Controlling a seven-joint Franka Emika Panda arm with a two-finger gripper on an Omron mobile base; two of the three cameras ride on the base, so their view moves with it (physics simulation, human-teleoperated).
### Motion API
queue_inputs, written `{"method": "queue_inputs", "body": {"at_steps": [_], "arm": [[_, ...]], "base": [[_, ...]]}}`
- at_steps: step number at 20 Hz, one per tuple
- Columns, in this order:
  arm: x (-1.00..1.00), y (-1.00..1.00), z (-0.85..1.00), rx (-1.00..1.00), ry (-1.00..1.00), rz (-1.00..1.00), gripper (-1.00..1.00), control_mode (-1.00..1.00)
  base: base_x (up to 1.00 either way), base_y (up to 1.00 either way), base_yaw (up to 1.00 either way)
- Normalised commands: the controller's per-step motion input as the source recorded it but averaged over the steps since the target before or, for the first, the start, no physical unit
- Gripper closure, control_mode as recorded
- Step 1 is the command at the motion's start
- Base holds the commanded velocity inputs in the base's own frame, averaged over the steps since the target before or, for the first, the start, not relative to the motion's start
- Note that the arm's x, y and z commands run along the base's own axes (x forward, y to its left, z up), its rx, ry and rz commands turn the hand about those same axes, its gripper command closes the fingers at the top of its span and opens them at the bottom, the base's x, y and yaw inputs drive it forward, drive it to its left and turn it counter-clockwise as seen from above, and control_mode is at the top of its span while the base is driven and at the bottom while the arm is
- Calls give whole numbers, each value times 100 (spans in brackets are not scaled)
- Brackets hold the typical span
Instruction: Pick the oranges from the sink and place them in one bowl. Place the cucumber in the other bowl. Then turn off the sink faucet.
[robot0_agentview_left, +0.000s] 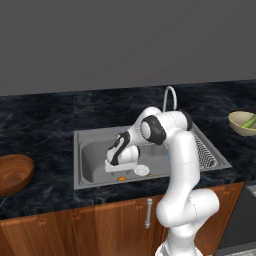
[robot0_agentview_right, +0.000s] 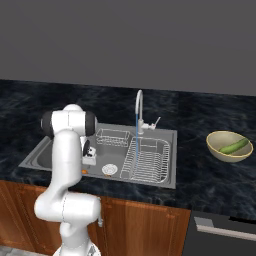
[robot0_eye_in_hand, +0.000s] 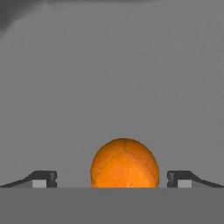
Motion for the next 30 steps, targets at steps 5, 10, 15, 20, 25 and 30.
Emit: {"method": "queue_inputs", "body": {"at_steps": [5, 10, 15, 20, 25, 30], "arm": [[-2, 0, -13, 0, 0, 0, -100, -100], [-10, 0, -34, 0, 0, 0, -100, -100], [-10, -1, -18, 0, -1, 0, -100, -100], [0, 0, 0, 0, 0, 0, -100, -100], [0, 0, 0, 0, 0, 0, 100, -100], [0, 0, 0, 0, 0, 0, 100, -100]], "base": [[0, 0, 0], [0, 0, 0], [0, 0, 0], [0, 0, 0], [0, 0, 0], [0, 0, 0]]}}
